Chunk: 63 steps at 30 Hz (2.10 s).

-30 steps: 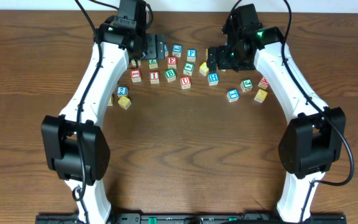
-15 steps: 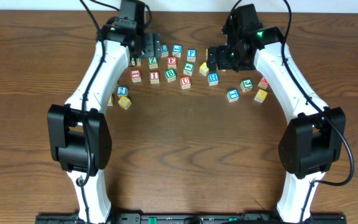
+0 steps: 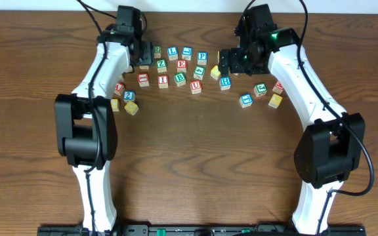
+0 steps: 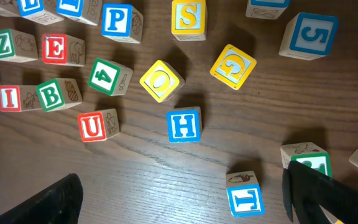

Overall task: Spell out NEURIPS
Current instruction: 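Lower the left gripper onto the green N block and close it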

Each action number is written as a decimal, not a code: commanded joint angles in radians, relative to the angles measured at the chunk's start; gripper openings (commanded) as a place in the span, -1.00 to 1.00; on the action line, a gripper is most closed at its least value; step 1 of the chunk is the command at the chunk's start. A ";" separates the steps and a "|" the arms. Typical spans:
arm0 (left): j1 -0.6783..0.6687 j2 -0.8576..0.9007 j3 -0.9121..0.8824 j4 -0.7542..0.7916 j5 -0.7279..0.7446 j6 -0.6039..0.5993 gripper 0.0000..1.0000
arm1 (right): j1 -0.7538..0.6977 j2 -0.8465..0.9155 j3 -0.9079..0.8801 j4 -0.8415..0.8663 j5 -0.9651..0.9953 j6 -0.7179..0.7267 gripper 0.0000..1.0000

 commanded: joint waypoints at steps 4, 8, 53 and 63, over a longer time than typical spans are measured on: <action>-0.009 0.029 -0.002 0.029 -0.005 0.013 0.27 | 0.008 0.001 0.005 0.002 0.005 -0.003 0.98; -0.011 0.030 -0.002 0.055 -0.005 0.013 0.20 | 0.008 0.001 0.005 0.002 0.005 -0.003 0.99; -0.020 0.139 -0.002 0.129 -0.061 0.012 -0.21 | 0.008 0.001 0.005 0.002 0.005 -0.003 0.99; -0.020 0.154 -0.002 0.129 -0.061 0.009 -0.21 | 0.007 0.001 0.005 0.002 0.005 -0.003 0.99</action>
